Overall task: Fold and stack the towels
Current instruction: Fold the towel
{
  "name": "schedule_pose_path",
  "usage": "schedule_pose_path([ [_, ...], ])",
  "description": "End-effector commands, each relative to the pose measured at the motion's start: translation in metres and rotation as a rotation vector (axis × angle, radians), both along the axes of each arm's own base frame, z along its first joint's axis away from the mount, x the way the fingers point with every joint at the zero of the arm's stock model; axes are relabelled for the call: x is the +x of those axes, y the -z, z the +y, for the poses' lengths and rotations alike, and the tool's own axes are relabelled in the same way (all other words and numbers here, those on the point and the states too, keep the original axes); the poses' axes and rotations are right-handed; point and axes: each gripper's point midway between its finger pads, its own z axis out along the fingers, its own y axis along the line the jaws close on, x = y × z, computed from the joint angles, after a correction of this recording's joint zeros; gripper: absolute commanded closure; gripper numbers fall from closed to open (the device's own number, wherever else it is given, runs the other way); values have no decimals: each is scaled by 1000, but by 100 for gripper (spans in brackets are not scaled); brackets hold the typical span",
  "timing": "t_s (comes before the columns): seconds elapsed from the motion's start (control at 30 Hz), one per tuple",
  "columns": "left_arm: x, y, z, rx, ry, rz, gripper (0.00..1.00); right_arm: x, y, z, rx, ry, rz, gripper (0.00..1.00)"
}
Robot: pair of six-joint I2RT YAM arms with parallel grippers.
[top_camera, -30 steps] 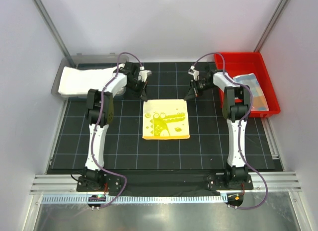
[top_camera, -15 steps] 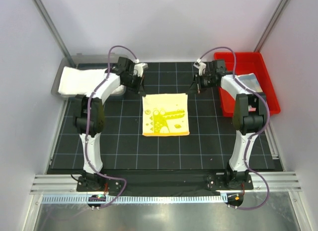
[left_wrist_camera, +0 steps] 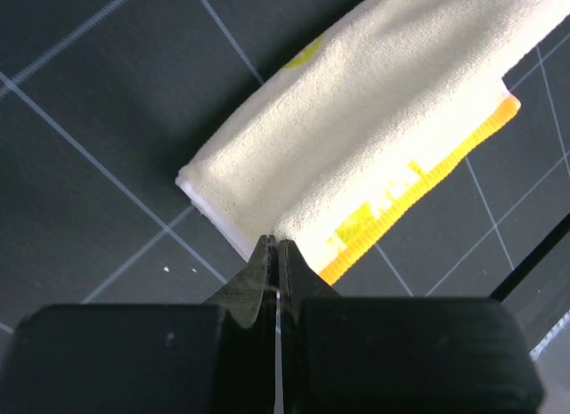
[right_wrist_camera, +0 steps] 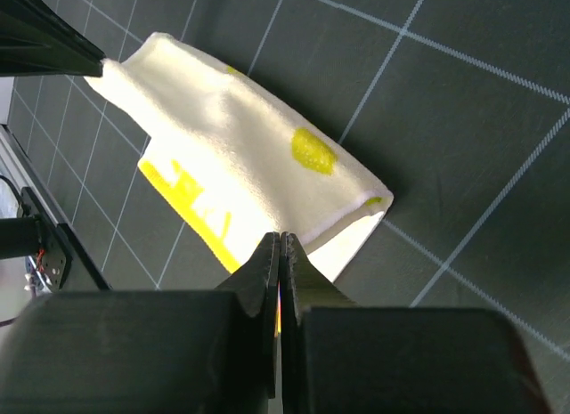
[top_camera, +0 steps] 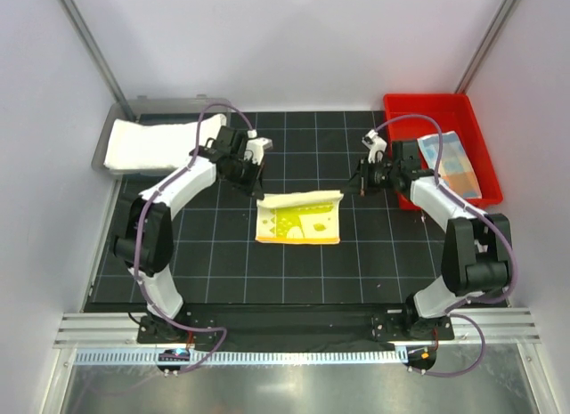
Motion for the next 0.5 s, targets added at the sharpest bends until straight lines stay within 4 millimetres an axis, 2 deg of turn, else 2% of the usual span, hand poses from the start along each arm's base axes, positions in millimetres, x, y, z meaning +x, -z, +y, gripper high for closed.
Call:
schedule_pose_path([
  [0.0,-2,-26,1,-30,-41,-80,100,7,-28,3,8,69,-107,99],
  [0.03,-8,-20,1,-32,-51,-63,100,4,-33,4,18,80,-109,99],
  [0.1,-15,-19,-3,-38,-44,-54,100,-6,-26,4,21,99,-86,99],
  [0.13,-19,-17,-4,-42,-45,-40,100,-10,-31,7,34,99,-104,99],
  [0.23,-31,-3,-1,-23,-49,-3,100,-31,-14,6,20,127,-76,99],
  [0.47,-46,13,-2,27,-73,17,100,-51,4,4,2,196,-42,99],
])
